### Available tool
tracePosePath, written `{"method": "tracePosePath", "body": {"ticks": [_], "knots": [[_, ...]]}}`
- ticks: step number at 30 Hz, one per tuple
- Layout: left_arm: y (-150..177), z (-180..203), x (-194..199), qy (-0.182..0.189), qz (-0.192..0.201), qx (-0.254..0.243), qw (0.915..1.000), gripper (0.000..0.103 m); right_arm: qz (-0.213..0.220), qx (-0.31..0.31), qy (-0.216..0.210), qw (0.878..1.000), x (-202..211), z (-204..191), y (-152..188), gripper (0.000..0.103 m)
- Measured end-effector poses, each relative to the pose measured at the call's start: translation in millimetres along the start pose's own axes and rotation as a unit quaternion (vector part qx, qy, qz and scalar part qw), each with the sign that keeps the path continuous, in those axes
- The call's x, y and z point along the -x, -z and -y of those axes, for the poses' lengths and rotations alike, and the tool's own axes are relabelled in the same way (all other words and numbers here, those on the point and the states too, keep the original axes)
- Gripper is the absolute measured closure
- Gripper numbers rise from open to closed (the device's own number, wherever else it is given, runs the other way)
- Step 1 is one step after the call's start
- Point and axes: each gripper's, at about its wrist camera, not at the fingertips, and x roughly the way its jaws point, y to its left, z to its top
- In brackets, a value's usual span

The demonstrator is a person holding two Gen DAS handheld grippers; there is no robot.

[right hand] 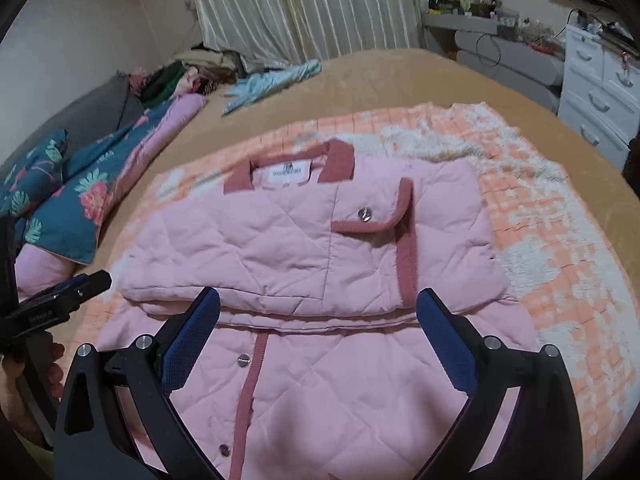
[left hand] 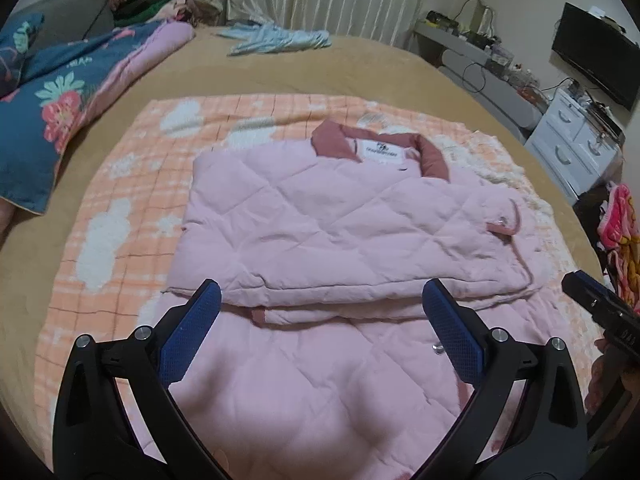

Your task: Fold large clothes

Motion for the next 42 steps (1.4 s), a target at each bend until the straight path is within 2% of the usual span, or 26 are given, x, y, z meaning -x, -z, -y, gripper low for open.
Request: {"method": "tracePosePath", "body": {"ticks": [4,7,16,30,42], "knots": [[1.7,8.1,23.7,0.009,0.011,-0.003,0.9999,0.008,0.032,0.010,0.000,0.999,36.1,-1.7,-3.3,0.004],[4.0,11.9,37.7,0.013,0.017,-0.002,0.9998,0.008,0.037,0.008,-0.012,0.999,53.9,-0.2,-5.2,0.004],[9.9,20.1,77.3,0.011,0.039,-0.003,0.9992,0.008,0.076,0.021,-0.012,0.997,108.0,-3.0,-6.2,0.004],[28.6,35.7,126.9,0.013,0.073,-0.022,0.9970,0.008,0.112,0.024,-0.013,0.993,160.7,-0.4,4.9,0.004],[52.2,39.0,152.8,0.006,0.095,-0.029,0.9951,0.008,0.124,0.034,-0.013,0.992,186.3,-1.8,23.8,0.004]]}}
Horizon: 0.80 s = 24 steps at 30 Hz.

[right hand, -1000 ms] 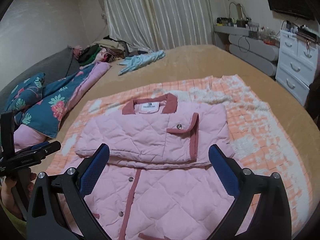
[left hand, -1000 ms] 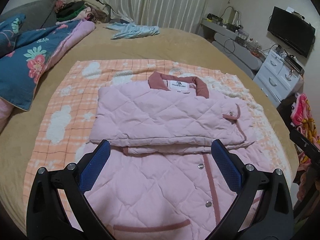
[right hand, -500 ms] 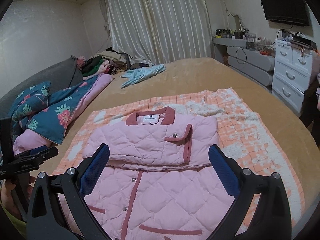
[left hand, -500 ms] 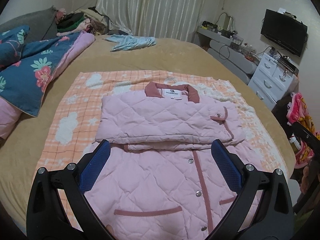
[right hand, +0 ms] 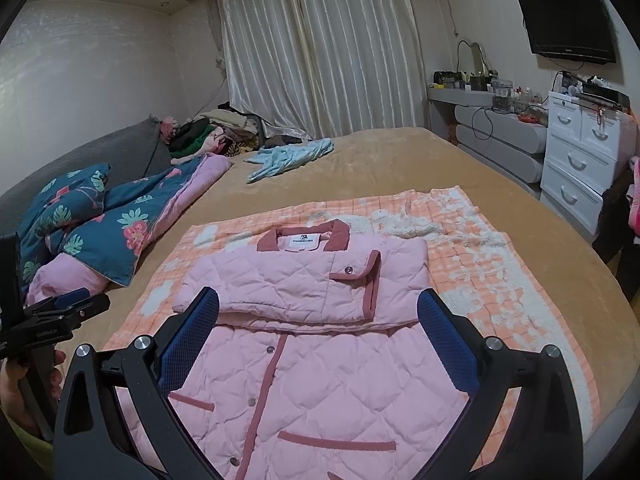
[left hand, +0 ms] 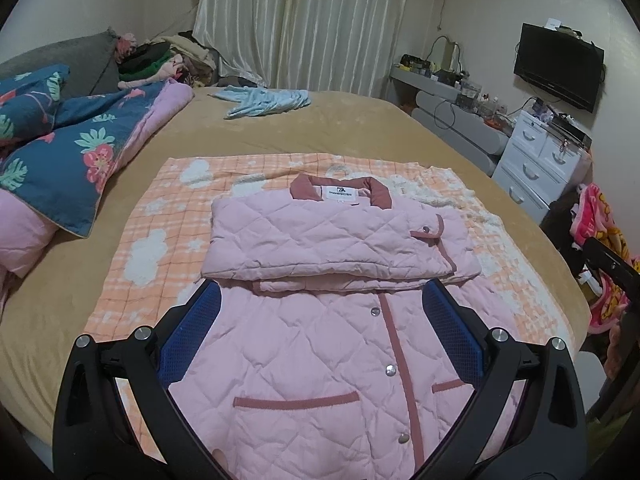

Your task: Fold large clothes

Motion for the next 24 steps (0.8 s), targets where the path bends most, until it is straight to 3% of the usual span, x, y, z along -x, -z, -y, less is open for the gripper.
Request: {"method": "tracePosePath", "body": {"ticks": [24], "knots": [[48.4,-8.1,25.4,-0.012,0.002,0.003,0.9999,0.008,0.005,0.008,-0.003,1.000,35.7,2.7,30.0,0.004]]}}
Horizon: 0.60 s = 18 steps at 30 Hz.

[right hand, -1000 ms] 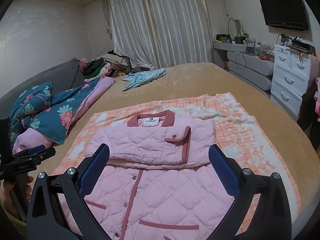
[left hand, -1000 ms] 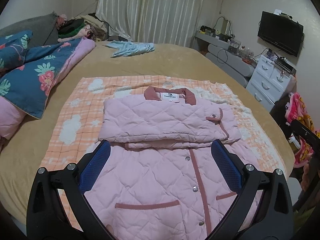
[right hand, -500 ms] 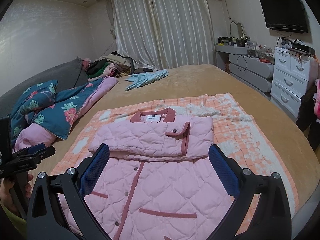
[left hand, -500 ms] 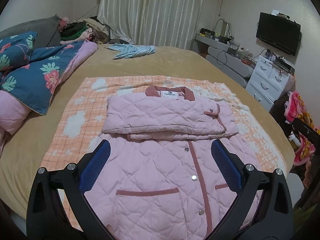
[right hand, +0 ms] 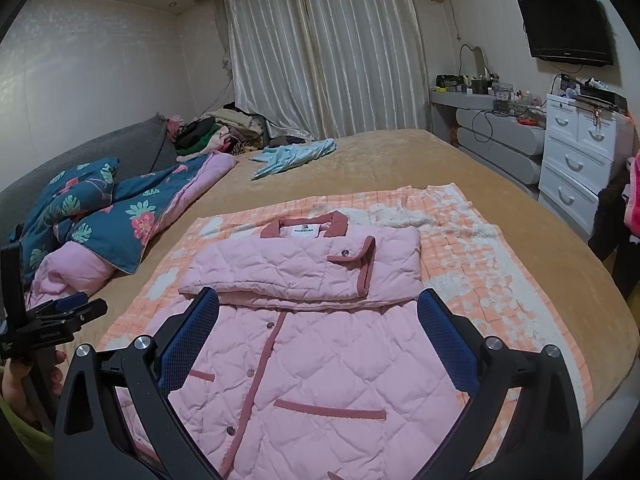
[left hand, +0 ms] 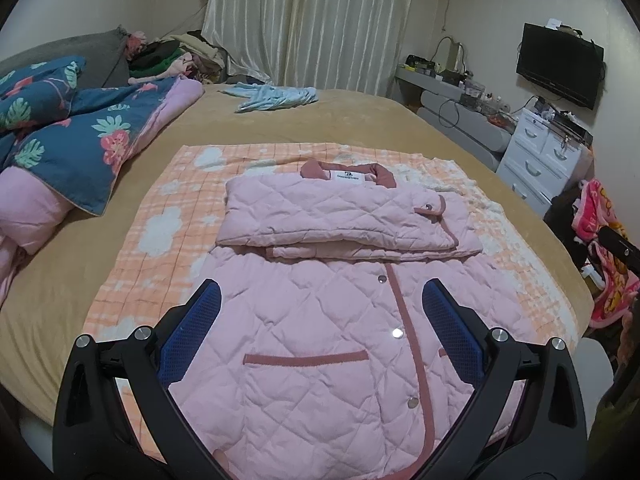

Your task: Fold large clothes

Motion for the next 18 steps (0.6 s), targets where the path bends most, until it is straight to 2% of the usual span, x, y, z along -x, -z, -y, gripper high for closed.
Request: {"method": "tracePosePath", "body": {"ticks": [18], "knots": [[30.3,-13.9,-1.5,-0.025,-0.018,0.004,0.9995,0.008,-0.024,0.002,0.001,1.000,-1.2,5.3,28.7,0.004]]}}
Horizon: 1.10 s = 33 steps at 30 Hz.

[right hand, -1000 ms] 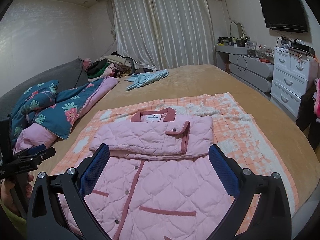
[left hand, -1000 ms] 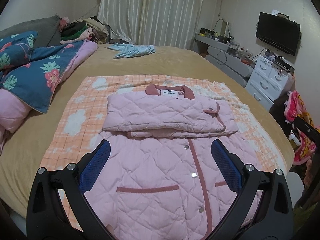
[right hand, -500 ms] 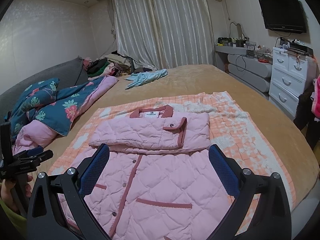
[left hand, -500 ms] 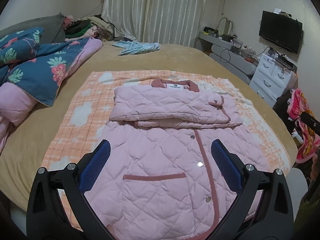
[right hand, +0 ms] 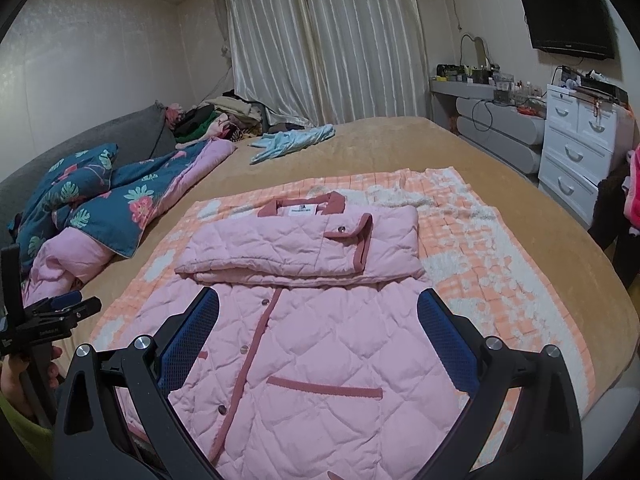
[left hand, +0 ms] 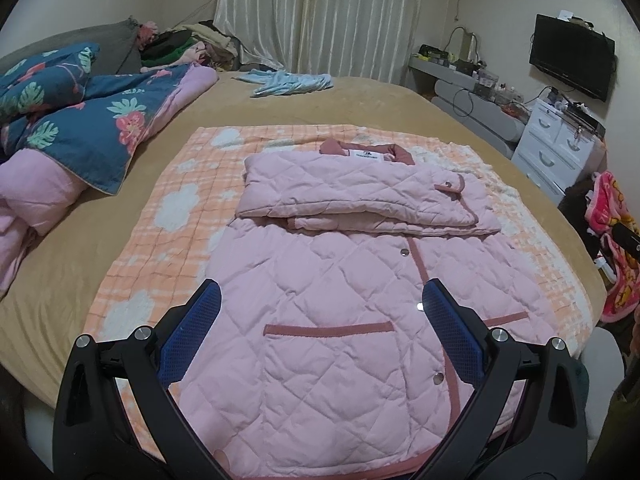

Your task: Fold large clothes

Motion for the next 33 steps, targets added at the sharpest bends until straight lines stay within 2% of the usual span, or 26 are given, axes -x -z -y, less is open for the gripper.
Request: {"method": "tracePosePath", "body": {"ticks": [11,19,29,33], "knots": [[26.0,-13.9,-10.7,-0.015,-0.017,0.001,0.9997,0.008,-0.017,0.005,0.007,1.000,-5.0,9.4,23.7,0.004],[46.4,-38.5,-15.9,-0.029,-0.031,0.019,0.9989,0.008,-0.040,0.006,0.023,0.999,-12.1,26.5,48.2,0.004],[71.8,-66.5,-27.9,-0.058,-0.063,0.023,0.9961,0.008,-0.052,0.010,0.039,0.998,-17.7,43.2,66.5,0.004],[84.8,-82.0,-35.7,-0.051,-0.083,0.037,0.9945,0.008,-0.065,0.009,0.049,0.997,-20.8,51.9,74.9,0.004]]}}
